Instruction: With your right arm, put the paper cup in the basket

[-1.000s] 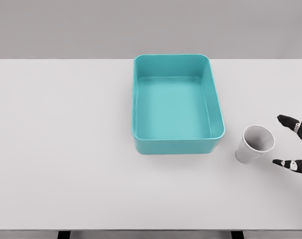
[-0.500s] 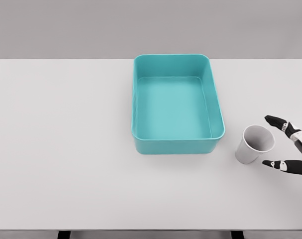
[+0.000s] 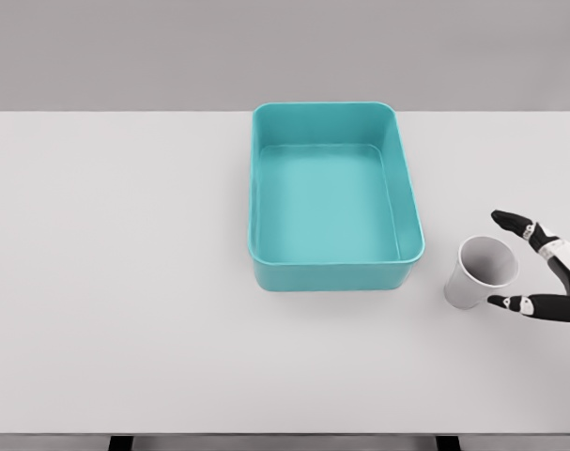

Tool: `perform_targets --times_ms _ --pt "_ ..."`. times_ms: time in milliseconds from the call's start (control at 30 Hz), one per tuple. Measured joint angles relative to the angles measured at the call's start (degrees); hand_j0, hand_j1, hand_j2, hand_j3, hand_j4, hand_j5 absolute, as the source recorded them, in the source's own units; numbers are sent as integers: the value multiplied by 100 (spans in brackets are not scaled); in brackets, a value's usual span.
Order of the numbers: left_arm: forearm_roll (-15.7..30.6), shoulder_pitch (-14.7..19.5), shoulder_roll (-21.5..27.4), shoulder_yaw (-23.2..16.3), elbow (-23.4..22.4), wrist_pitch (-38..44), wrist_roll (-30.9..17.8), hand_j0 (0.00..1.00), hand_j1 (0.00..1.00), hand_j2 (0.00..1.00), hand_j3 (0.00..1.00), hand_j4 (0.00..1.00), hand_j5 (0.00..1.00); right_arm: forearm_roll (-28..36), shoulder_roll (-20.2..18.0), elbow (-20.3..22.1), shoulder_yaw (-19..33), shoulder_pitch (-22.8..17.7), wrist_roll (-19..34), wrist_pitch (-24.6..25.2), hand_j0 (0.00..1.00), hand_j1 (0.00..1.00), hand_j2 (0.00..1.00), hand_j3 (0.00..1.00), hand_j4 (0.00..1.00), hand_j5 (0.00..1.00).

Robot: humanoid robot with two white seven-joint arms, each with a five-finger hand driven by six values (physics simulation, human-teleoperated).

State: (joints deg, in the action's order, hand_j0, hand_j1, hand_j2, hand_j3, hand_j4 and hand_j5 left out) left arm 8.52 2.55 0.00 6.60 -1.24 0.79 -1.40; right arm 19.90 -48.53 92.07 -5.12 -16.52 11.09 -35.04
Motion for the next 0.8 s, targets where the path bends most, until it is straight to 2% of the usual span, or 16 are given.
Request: perform_targets --times_ms 800 --pt "0 0 0 0 0 0 0 100 100 100 100 100 100 -32 1 -23 -199 193 8 0 97 97 97 97 97 97"
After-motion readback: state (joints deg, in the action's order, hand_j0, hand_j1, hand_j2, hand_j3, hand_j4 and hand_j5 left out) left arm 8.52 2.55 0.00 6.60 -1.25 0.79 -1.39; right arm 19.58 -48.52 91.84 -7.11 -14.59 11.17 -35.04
